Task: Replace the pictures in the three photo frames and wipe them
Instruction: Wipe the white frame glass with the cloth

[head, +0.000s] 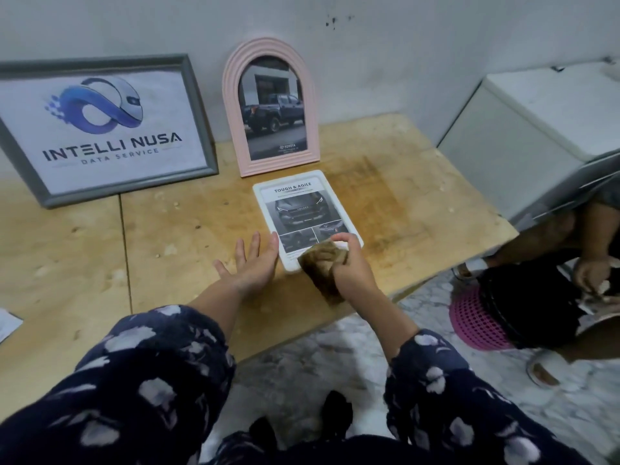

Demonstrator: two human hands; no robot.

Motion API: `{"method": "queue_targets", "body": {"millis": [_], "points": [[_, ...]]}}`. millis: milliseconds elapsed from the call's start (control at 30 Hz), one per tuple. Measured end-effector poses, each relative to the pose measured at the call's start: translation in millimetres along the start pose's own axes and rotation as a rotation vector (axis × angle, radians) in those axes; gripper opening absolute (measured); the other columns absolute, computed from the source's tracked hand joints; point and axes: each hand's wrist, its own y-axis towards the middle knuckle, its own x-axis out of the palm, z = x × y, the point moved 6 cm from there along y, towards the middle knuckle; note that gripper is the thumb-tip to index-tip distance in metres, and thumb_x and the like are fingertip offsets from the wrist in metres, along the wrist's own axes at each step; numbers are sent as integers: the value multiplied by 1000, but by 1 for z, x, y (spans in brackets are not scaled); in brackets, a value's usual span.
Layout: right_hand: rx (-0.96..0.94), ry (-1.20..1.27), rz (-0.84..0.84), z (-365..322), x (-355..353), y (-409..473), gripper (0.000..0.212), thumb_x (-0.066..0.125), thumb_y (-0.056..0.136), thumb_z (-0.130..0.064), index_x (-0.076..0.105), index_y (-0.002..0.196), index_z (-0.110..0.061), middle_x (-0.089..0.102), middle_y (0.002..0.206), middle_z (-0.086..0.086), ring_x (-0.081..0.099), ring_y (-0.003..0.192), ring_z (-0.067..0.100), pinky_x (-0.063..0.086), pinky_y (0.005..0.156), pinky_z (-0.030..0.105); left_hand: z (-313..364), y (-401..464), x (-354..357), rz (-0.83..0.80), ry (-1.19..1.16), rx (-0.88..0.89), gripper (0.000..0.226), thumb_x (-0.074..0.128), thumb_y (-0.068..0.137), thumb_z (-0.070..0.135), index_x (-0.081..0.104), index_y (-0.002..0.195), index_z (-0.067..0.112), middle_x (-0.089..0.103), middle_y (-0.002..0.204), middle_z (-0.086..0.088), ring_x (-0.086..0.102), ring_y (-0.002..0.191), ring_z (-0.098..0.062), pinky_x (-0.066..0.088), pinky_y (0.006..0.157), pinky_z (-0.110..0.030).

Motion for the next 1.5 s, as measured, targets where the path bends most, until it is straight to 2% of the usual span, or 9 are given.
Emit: {"method": "queue_targets", "body": {"millis": [167, 300, 400, 600, 800, 967, 1133, 1233, 1500], "points": [[-68, -262, 136, -20, -46, 45, 37, 38, 82, 6, 31, 100, -25, 42, 70, 1, 42, 62, 23, 31, 53, 33, 7, -2, 0, 327, 195, 51, 49, 17, 98, 56, 27, 145, 47, 2, 161, 8, -3, 148, -16, -11, 113, -57], [-168, -420, 126, -48, -61, 89, 22, 48, 85, -3, 43, 97, -20, 46, 109, 6, 45, 85, 20, 34, 71, 26, 27, -11, 10, 526, 467, 238, 70, 17, 90, 66, 29, 149, 30, 9, 161, -4, 7, 148, -26, 0, 112, -59], [-213, -574, -15, -61, -55, 122, 46, 70, 78, -10, 44, 116, -14, 30, 126, 7, 46, 93, 20, 37, 84, 24, 39, -13, 30, 601, 589, 356, 74, 32, 84, 67, 43, 144, 25, 28, 156, -8, 28, 142, -30, 15, 107, -63], [-368, -660, -53, -82, -38, 171, 50, 59, 78, 7, 41, 122, -9, 27, 123, 7, 49, 96, 24, 45, 88, 30, 57, 0, 48, 665, 604, 229, 77, 36, 81, 67, 38, 146, 26, 20, 158, -4, 16, 145, -24, 1, 111, -58], [-212, -409, -108, -80, -29, 224, 47, 58, 89, -23, 42, 132, -12, 29, 133, 10, 49, 113, 34, 42, 104, 42, 57, -3, 53, 757, 487, 107, 72, 30, 89, 65, 38, 147, 23, 21, 159, -3, 13, 147, -21, 0, 116, -54], [-309, -287, -109, -89, -37, 231, 55, 46, 93, -11, 29, 143, -21, 57, 121, 7, 57, 103, 26, 49, 89, 39, 58, -1, 54, 757, 429, 136, 80, 41, 82, 70, 38, 144, 20, 18, 159, -2, 12, 148, -25, 6, 115, -60], [-684, -638, -18, -103, -41, 229, 46, 52, 89, -1, 57, 131, -20, 59, 117, 2, 53, 111, 22, 41, 91, 29, 56, 5, 54, 706, 451, 106, 97, 45, 70, 83, 35, 146, 23, 14, 161, -1, 9, 148, -30, 12, 111, -66], [-715, -761, -181, -80, -26, 233, 45, 45, 85, 8, 67, 118, -14, 61, 119, 4, 53, 113, 24, 41, 91, 27, 55, 7, 54, 695, 460, 102, 98, 45, 70, 83, 33, 147, 22, 12, 161, -1, 8, 148, -31, 14, 110, -68], [-702, -881, -360, -42, -9, 224, 71, 35, 83, 17, 36, 147, -14, 31, 155, -1, 30, 142, 16, 22, 117, 26, 57, 7, 55, 704, 496, 74, 103, 42, 71, 83, 23, 151, 22, 9, 162, 0, 9, 148, -23, 12, 110, -66]]}}
